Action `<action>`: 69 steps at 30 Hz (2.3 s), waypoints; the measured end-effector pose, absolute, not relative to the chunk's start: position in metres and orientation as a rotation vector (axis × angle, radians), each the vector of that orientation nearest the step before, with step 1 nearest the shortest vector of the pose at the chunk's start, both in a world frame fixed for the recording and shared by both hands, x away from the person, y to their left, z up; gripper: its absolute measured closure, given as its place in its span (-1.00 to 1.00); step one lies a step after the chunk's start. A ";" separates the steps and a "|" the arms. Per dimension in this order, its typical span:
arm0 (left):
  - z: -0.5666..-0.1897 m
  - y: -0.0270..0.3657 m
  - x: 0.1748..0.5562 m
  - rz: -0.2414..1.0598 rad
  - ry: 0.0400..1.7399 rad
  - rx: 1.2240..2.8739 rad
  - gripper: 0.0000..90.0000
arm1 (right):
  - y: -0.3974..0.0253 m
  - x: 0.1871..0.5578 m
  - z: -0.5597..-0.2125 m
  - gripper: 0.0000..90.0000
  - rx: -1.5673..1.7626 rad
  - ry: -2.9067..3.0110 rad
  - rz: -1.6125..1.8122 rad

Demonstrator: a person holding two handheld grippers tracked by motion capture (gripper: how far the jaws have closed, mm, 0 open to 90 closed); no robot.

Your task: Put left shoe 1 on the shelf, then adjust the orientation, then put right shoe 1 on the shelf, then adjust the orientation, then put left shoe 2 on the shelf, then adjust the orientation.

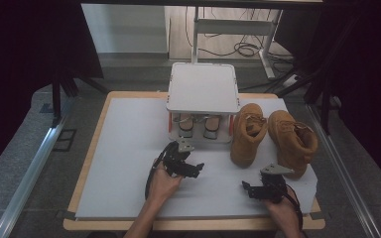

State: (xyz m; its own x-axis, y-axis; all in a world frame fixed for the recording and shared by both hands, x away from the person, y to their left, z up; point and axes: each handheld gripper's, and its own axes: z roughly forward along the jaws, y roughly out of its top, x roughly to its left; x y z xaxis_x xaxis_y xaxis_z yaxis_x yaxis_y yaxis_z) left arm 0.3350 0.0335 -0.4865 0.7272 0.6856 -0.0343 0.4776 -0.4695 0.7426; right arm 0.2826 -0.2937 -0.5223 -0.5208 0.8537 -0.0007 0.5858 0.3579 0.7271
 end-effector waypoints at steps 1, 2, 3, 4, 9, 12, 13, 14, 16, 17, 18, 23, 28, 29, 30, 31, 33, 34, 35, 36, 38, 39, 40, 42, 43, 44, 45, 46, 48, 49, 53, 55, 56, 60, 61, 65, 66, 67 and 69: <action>-0.487 0.035 0.334 0.344 0.873 2.160 -0.75 | -0.294 0.283 -0.522 -0.72 1.260 2.246 0.968; -0.488 0.036 0.333 0.342 0.870 2.161 -0.75 | -0.294 0.283 -0.522 -0.72 1.260 2.246 0.968; -0.488 0.038 0.331 0.341 0.867 2.163 -0.75 | -0.294 0.283 -0.522 -0.72 1.261 2.247 0.970; -0.489 0.039 0.330 0.342 0.868 2.167 -0.75 | -0.294 0.283 -0.522 -0.72 1.261 2.247 0.969; -0.495 0.047 0.323 0.324 0.876 2.172 -0.75 | -0.294 0.283 -0.522 -0.73 1.261 2.251 0.970; -0.499 0.054 0.319 0.324 0.882 2.182 -0.75 | -0.294 0.283 -0.522 -0.73 1.260 2.253 0.969; -0.500 0.056 0.317 0.325 0.885 2.183 -0.75 | -0.294 0.283 -0.522 -0.73 1.260 2.253 0.969; -0.501 0.058 0.316 0.326 0.888 2.183 -0.75 | -0.294 0.283 -0.522 -0.73 1.260 2.254 0.968; -0.503 0.063 0.313 0.324 0.896 2.183 -0.75 | -0.293 0.283 -0.521 -0.74 1.266 2.255 0.964; -0.504 0.066 0.312 0.327 0.901 2.181 -0.75 | -0.293 0.283 -0.521 -0.77 1.271 2.257 0.963; -0.505 0.069 0.310 0.329 0.907 2.182 -0.75 | -0.292 0.283 -0.521 -0.81 1.274 2.263 0.960; -0.508 0.083 0.305 0.344 0.933 2.193 -0.75 | -0.288 0.282 -0.520 -0.94 1.267 2.290 0.927; -0.513 0.094 0.303 0.359 0.970 2.194 -0.75 | -0.285 0.280 -0.518 -0.86 1.240 2.277 0.917; -0.514 0.096 0.303 0.359 0.981 2.193 -0.75 | -0.284 0.279 -0.517 -0.76 1.234 2.270 0.917; -0.516 0.097 0.303 0.357 0.986 2.197 -0.75 | -0.284 0.278 -0.516 -0.65 1.232 2.265 0.930; -0.518 0.098 0.303 0.356 0.998 2.195 -0.75 | -0.284 0.278 -0.515 -0.60 1.233 2.261 0.946; -0.523 0.099 0.304 0.357 1.010 2.199 -0.75 | -0.285 0.278 -0.512 -0.43 1.243 2.252 0.992; -0.523 0.099 0.304 0.359 1.013 2.197 -0.75 | -0.286 0.278 -0.510 -0.35 1.241 2.246 1.007; -0.523 0.099 0.304 0.362 1.010 2.202 -0.75 | -0.286 0.278 -0.509 -0.30 1.240 2.241 1.014; -0.523 0.099 0.304 0.362 1.010 2.203 -0.75 | -0.286 0.279 -0.507 -0.24 1.239 2.238 1.025; -0.523 0.099 0.304 0.363 1.011 2.201 -0.75 | -0.285 0.279 -0.504 -0.09 1.231 2.237 1.058; -0.523 0.099 0.303 0.364 1.010 2.202 -0.75 | -0.285 0.280 -0.503 -0.04 1.222 2.239 1.072; -0.523 0.099 0.303 0.365 1.010 2.201 -0.75 | -0.283 0.281 -0.502 0.04 1.213 2.246 1.086; -0.523 0.099 0.303 0.366 1.010 2.201 -0.75 | -0.280 0.282 -0.500 0.20 1.199 2.256 1.102; -0.523 0.099 0.303 0.366 1.011 2.200 -0.75 | -0.279 0.284 -0.499 0.27 1.196 2.261 1.107; -0.523 0.099 0.303 0.366 1.011 2.200 -0.75 | -0.277 0.285 -0.498 0.37 1.194 2.264 1.120; -0.523 0.099 0.303 0.366 1.011 2.199 -0.75 | -0.276 0.287 -0.498 0.43 1.190 2.268 1.131; -0.523 0.099 0.303 0.367 1.011 2.199 -0.75 | -0.274 0.289 -0.497 0.48 1.183 2.268 1.138; -0.523 0.099 0.303 0.367 1.011 2.199 -0.75 | -0.271 0.293 -0.495 0.61 1.173 2.267 1.145; -0.523 0.099 0.303 0.367 1.011 2.199 -0.75 | -0.270 0.294 -0.494 0.65 1.167 2.269 1.147; -0.523 0.099 0.303 0.367 1.010 2.200 -0.75 | -0.261 0.302 -0.492 0.85 1.154 2.268 1.132; -0.523 0.099 0.303 0.367 1.011 2.199 -0.75 | -0.257 0.307 -0.494 0.91 1.152 2.267 1.118; -0.523 0.099 0.303 0.368 1.010 2.199 -0.75 | -0.255 0.310 -0.495 0.92 1.146 2.268 1.105; -0.524 0.099 0.303 0.368 1.010 2.199 -0.75 | -0.251 0.316 -0.498 0.96 1.147 2.260 1.069; -0.523 0.099 0.303 0.369 1.009 2.199 -0.75 | -0.251 0.317 -0.499 0.95 1.147 2.256 1.058; -0.524 0.099 0.303 0.369 1.009 2.198 -0.75 | -0.254 0.321 -0.504 0.96 1.157 2.245 1.053; -0.524 0.099 0.303 0.369 1.009 2.198 -0.75 | -0.255 0.321 -0.504 0.99 1.154 2.242 1.053; -0.524 0.099 0.303 0.370 1.009 2.199 -0.75 | -0.255 0.321 -0.504 1.00 1.146 2.239 1.047; -0.524 0.099 0.303 0.370 1.009 2.198 -0.75 | -0.255 0.321 -0.504 1.00 1.146 2.241 1.048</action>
State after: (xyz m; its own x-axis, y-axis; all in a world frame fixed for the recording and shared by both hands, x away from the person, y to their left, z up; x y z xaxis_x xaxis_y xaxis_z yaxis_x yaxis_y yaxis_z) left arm 0.3030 0.0987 -0.5235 0.6589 0.7519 -0.0239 0.5585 -0.4676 0.6851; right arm 0.3211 -0.2548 -0.5041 -0.5765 0.8168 -0.0222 0.5067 0.3787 0.7745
